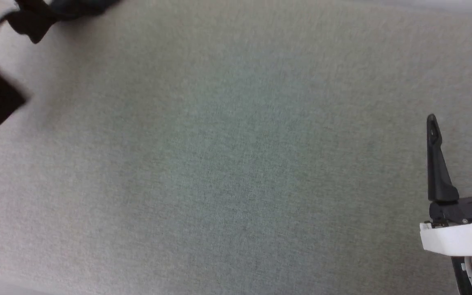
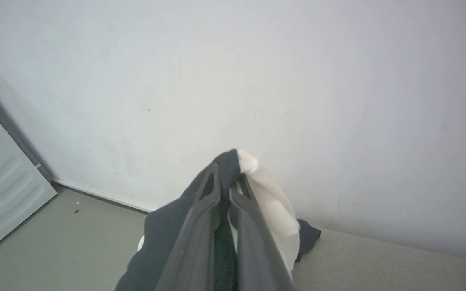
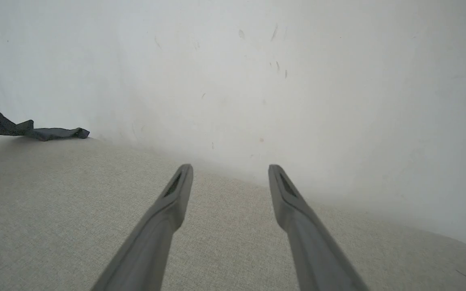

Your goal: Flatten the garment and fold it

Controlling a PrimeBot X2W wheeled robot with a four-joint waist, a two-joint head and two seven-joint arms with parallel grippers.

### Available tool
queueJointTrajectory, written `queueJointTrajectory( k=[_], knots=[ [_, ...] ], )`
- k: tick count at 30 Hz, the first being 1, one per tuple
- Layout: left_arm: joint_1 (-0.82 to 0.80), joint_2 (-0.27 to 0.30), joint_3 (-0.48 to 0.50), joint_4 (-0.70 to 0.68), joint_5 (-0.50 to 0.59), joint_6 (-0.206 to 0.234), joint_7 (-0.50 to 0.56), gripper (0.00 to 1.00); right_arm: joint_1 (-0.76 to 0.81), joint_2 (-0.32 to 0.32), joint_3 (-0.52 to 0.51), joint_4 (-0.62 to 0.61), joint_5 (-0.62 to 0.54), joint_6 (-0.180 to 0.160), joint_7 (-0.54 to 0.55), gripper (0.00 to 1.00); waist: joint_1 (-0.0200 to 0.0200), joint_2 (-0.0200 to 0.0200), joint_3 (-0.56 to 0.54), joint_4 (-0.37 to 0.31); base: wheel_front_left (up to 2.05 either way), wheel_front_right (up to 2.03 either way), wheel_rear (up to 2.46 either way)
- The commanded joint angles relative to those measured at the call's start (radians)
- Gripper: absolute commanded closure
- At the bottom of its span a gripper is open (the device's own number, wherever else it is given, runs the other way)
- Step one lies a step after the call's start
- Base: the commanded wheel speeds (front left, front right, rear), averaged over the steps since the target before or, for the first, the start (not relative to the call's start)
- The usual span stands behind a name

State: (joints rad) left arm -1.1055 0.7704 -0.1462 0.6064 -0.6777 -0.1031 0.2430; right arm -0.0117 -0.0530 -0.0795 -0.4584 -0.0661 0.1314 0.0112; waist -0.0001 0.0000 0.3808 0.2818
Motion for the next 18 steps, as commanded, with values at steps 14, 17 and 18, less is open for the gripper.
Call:
queueJointTrajectory(
  k=[14, 17, 18],
  knots=[
    [-0.287, -0.168, -0.079, -0.281, 0.013, 0.116, 0.092, 1.0, 0.065, 0.003, -0.038, 0.133, 0.143, -0.001, -0.121, 0.0, 0.0001, 0.0, -0.263, -0.108, 0.0, 0.0, 0.0],
    [-0.312, -0.235, -0.111, -0.305, -0.002, 0.124, 0.112, 1.0, 0.071, 0.003, -0.042, 0.145, 0.16, -0.001, -0.138, 0.0, 0.0001, 0.0, -0.289, -0.137, 0.0, 0.0, 0.0],
    [-0.316, -0.258, -0.121, -0.312, -0.01, 0.125, 0.12, 1.0, 0.074, 0.003, -0.044, 0.149, 0.166, -0.001, -0.142, 0.0, 0.0001, 0.0, -0.297, -0.147, 0.0, 0.0, 0.0]
  ],
)
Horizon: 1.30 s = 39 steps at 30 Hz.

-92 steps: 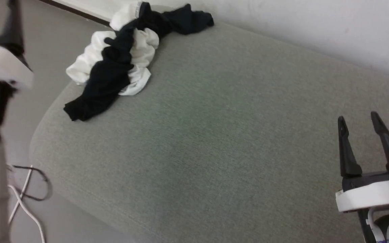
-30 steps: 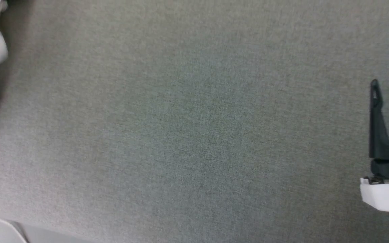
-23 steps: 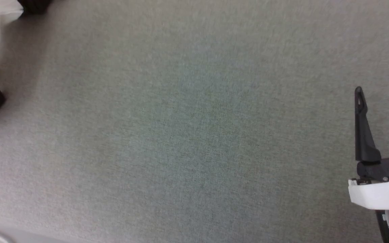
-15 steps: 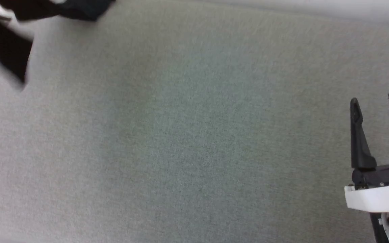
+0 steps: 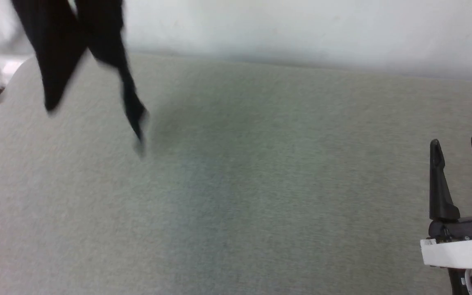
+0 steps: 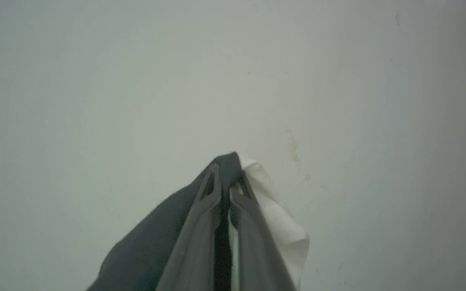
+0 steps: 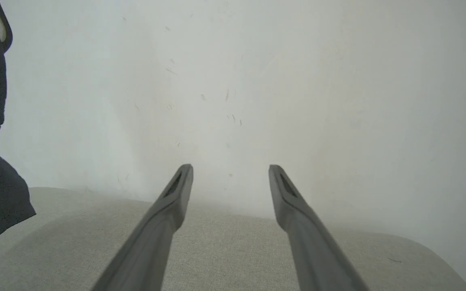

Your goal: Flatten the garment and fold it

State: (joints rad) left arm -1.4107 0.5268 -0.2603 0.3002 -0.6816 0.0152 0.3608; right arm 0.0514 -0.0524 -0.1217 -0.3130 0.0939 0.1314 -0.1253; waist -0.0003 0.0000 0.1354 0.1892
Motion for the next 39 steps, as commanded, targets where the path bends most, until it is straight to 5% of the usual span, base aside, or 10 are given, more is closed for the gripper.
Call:
queueJointTrajectory(
  k=[1, 14, 26, 36, 37, 38, 39],
  knots=[
    [-0.013, -0.034, -0.019, -0.015, -0.011, 0.007, 0.011, 1.0, 0.013, 0.002, -0.005, 0.007, 0.01, -0.001, -0.01, 0.0, 0.0003, 0.0, -0.057, -0.063, 0.0, 0.0, 0.0],
    [0.178, -0.216, -0.19, -0.181, -0.096, -0.008, 0.11, 1.0, 0.025, 0.002, -0.074, 0.005, 0.032, -0.001, -0.033, 0.0, 0.0003, 0.0, -0.063, -0.181, 0.0, 0.0, 0.0],
    [0.654, -0.279, -0.301, -0.323, -0.122, 0.059, -0.011, 1.0, 0.03, 0.002, -0.081, 0.005, 0.048, -0.001, -0.033, 0.0, 0.0003, 0.0, -0.043, -0.255, 0.0, 0.0, 0.0],
    [1.001, -0.286, -0.394, -0.093, -0.05, 0.137, -0.182, 1.0, 0.017, 0.002, -0.066, 0.021, 0.056, -0.001, -0.033, 0.0, 0.0003, 0.0, -0.021, -0.273, 0.0, 0.0, 0.0],
    [1.005, -0.288, -0.399, -0.069, -0.045, 0.134, -0.194, 0.88, 0.016, 0.002, -0.065, 0.022, 0.056, -0.001, -0.033, 0.0, 0.0003, 0.0, -0.02, -0.272, 0.0, 0.0, 0.0],
    [1.007, -0.291, -0.401, -0.053, -0.044, 0.129, -0.204, 0.28, 0.015, 0.002, -0.064, 0.024, 0.057, -0.001, -0.033, 0.0, 0.0003, 0.0, -0.02, -0.27, 0.0, 0.0, 0.0],
    [1.006, -0.299, -0.394, -0.046, -0.049, 0.127, -0.218, 0.0, 0.015, 0.002, -0.066, 0.025, 0.057, -0.001, -0.033, 0.0, 0.0003, 0.0, -0.021, -0.265, 0.0, 0.0, 0.0]
  ],
)
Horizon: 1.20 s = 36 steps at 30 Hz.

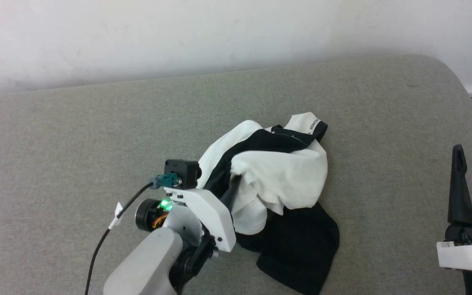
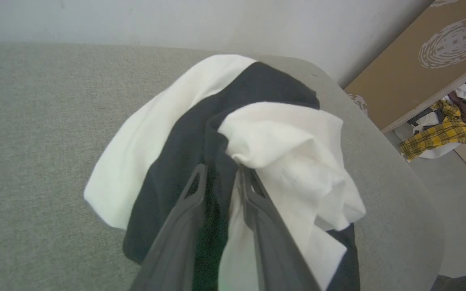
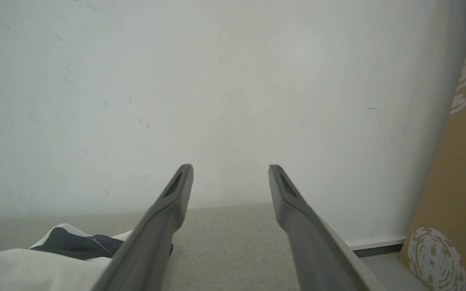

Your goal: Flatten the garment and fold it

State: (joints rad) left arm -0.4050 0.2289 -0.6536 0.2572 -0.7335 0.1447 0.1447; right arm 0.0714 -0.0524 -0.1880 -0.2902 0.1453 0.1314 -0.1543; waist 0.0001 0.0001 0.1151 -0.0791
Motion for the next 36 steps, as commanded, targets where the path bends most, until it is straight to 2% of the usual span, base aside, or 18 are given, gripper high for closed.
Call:
queueJointTrajectory(
  k=[1, 5, 8, 15, 21, 23, 27, 30, 36],
  knots=[
    [-0.002, -0.008, 0.008, -0.003, -0.005, -0.006, -0.018, 0.0, -0.005, 0.002, -0.002, 0.004, 0.006, -0.001, -0.004, 0.0, -0.0001, -0.0001, -0.003, 0.009, 0.0, 0.0, 0.0],
    [-0.019, 0.003, 0.039, -0.049, -0.011, -0.023, -0.068, 0.0, -0.001, 0.002, -0.005, 0.012, 0.009, -0.001, -0.002, 0.0, -0.0001, -0.0001, -0.019, 0.03, 0.0, 0.0, 0.0],
    [-0.009, 0.032, 0.088, -0.132, -0.015, -0.017, -0.121, 0.0, 0.002, 0.002, -0.003, 0.019, 0.013, -0.001, -0.003, 0.0, -0.0001, -0.0001, -0.037, 0.043, 0.0, 0.0, 0.0],
    [0.104, 0.179, 0.217, -0.358, 0.112, 0.085, -0.333, 0.0, 0.022, 0.002, -0.003, 0.026, 0.021, -0.001, -0.006, 0.0, -0.0001, -0.0001, -0.056, 0.07, 0.0, 0.0, 0.0],
    [0.312, 0.241, 0.313, -0.485, 0.232, 0.2, -0.401, 0.0, 0.046, 0.002, -0.009, 0.036, 0.028, -0.001, -0.011, 0.0, -0.0001, -0.0001, -0.056, 0.088, 0.0, 0.0, 0.0],
    [0.395, 0.233, 0.343, -0.508, 0.257, 0.23, -0.405, 0.0, 0.056, 0.002, -0.014, 0.041, 0.031, -0.001, -0.013, 0.0, -0.0001, -0.0001, -0.055, 0.094, 0.0, 0.0, 0.0],
    [0.528, 0.209, 0.368, -0.529, 0.34, 0.248, -0.406, 0.0, 0.078, 0.002, -0.021, 0.062, 0.042, -0.001, -0.013, 0.0, -0.0001, -0.0001, -0.056, 0.106, 0.0, 0.0, 0.0],
    [0.59, 0.157, 0.379, -0.514, 0.361, 0.234, -0.406, 0.0, 0.098, 0.002, -0.025, 0.085, 0.049, -0.001, -0.017, 0.0, -0.0001, -0.0001, -0.06, 0.119, 0.0, 0.0, 0.0],
    [0.602, 0.081, 0.431, -0.502, 0.399, 0.167, -0.406, 0.0, 0.105, 0.002, 0.0, 0.101, 0.058, -0.001, 0.001, 0.0, -0.0001, -0.0001, -0.064, 0.144, 0.0, 0.0, 0.0]
  ],
)
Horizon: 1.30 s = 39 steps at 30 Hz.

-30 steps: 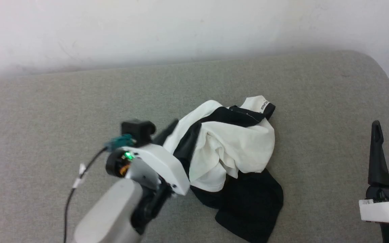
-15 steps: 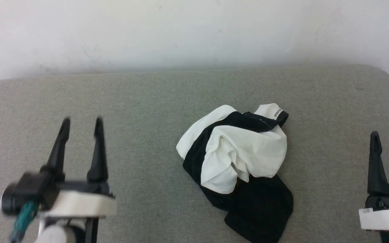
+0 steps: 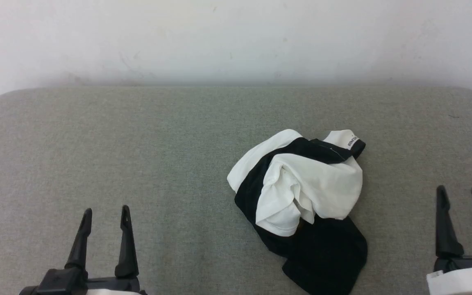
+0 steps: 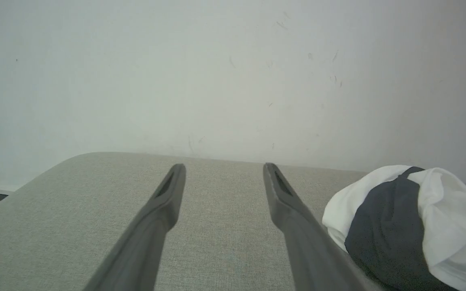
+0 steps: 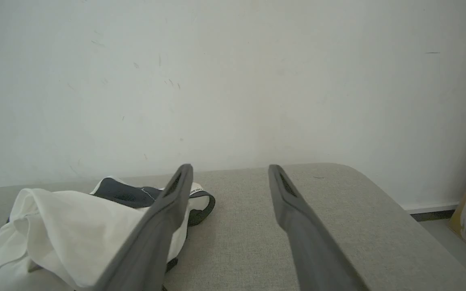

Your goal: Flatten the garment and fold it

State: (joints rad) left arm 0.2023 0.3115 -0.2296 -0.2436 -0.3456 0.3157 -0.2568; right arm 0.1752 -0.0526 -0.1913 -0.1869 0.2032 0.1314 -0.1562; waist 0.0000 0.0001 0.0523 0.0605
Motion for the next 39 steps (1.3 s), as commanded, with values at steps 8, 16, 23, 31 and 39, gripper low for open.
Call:
queueJointTrajectory(
  k=[8, 16, 23, 31, 39],
  knots=[
    [-0.037, -0.045, 0.044, 0.001, 0.065, -0.093, -0.005, 0.0, -0.023, 0.001, 0.11, 0.03, -0.062, -0.001, 0.348, 0.0, 0.0, -0.0001, 0.017, 0.018, 0.0, 0.0, 0.0],
    [-0.037, -0.088, 0.065, 0.03, 0.076, -0.157, -0.005, 0.0, -0.052, -0.027, 0.165, 0.159, -0.068, -0.001, 0.546, 0.0, 0.0, -0.0001, 0.04, 0.054, 0.0, 0.0, 0.0],
    [-0.039, -0.116, 0.078, 0.063, 0.078, -0.195, -0.005, 0.0, -0.116, -0.053, 0.23, 0.318, -0.086, -0.001, 0.558, 0.0, 0.0, -0.0001, 0.036, 0.088, 0.0, 0.0, 0.0],
    [-0.027, -0.147, 0.095, 0.083, 0.075, -0.213, -0.005, 0.0, -0.176, -0.057, 0.236, 0.443, -0.1, -0.001, 0.502, 1.0, 0.0, -0.0001, 0.017, 0.088, 0.0, 0.0, 0.0],
    [-0.035, -0.168, 0.117, 0.068, 0.077, -0.226, -0.005, 0.0, -0.25, -0.148, 0.205, 0.299, -0.089, -0.001, 0.5, 1.0, 0.0, -0.0001, 0.019, 0.049, 0.0, 0.0, 0.0]
  ],
)
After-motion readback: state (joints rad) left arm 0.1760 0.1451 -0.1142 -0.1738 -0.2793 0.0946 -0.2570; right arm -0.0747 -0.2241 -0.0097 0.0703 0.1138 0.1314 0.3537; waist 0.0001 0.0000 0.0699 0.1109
